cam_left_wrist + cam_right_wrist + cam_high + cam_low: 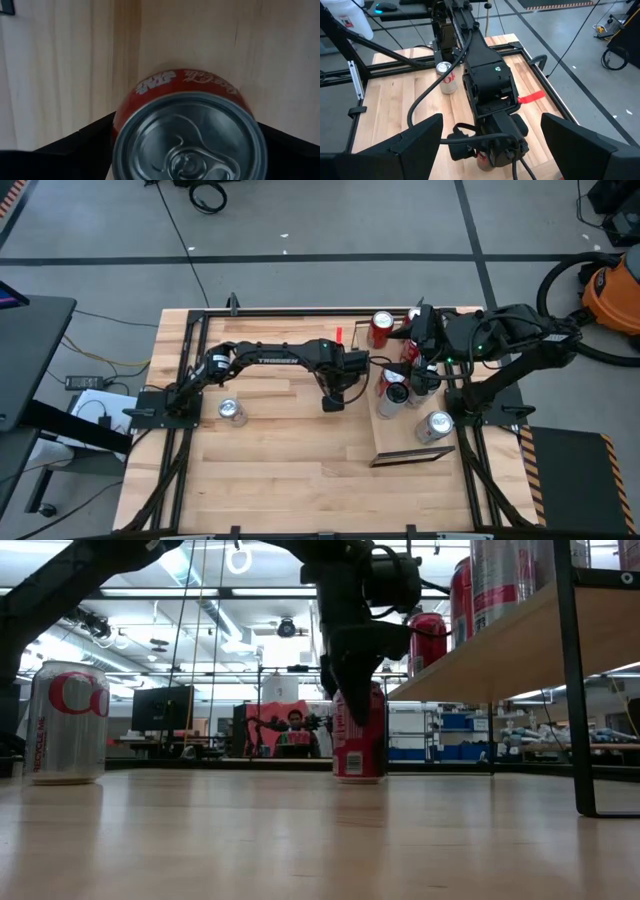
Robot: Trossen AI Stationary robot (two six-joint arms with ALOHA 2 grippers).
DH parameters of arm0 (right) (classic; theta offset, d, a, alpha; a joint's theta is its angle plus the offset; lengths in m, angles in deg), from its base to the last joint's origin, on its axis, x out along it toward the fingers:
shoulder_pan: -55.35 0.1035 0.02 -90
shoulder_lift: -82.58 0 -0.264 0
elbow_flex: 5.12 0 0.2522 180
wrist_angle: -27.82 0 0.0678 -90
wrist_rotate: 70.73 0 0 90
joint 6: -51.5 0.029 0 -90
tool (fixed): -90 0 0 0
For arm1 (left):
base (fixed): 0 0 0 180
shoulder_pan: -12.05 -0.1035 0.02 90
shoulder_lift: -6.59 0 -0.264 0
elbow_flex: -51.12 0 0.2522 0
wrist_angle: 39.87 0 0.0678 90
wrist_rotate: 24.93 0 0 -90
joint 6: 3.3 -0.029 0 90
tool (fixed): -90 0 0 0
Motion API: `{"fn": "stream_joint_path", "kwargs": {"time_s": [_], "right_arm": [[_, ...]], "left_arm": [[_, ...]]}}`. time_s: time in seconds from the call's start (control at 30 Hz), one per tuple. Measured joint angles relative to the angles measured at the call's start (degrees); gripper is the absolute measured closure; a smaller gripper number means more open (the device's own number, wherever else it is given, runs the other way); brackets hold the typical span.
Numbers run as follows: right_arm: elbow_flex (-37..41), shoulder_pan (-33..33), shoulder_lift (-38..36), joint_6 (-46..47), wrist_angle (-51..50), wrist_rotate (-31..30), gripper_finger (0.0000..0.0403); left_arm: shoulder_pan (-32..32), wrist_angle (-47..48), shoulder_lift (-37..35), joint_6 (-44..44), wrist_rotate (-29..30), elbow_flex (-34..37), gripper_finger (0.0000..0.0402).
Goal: Place canned beverage on shelf
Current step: Put the red white soda can on the shelf aligned with the other red white soda can
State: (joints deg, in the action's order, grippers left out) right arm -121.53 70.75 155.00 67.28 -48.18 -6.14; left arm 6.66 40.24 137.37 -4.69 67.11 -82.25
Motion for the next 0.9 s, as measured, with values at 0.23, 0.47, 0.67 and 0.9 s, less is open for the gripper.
{"fn": "stream_joint_path", "kwargs": {"time_s": [0.23,0.47,0.67,0.9], "right_arm": [[0.00,0.00,0.00,0.11,0.00,0.45,0.0055],[0.00,0.02,0.00,1.73,-0.01,0.84,0.0055],[0.00,0.00,0.00,2.95,-0.01,1.07,0.0055],[0.00,0.28,0.00,3.79,0.07,1.02,0.0055]], "left_arm": [[-0.02,0.94,-3.30,2.68,0.03,-0.04,0.0036],[0.09,3.12,-6.98,4.68,0.60,-0.07,0.0036],[1.70,5.79,-7.04,4.05,0.85,-0.02,0.0036],[3.06,11.49,-10.24,2.36,3.32,0.77,0.0051]]}}
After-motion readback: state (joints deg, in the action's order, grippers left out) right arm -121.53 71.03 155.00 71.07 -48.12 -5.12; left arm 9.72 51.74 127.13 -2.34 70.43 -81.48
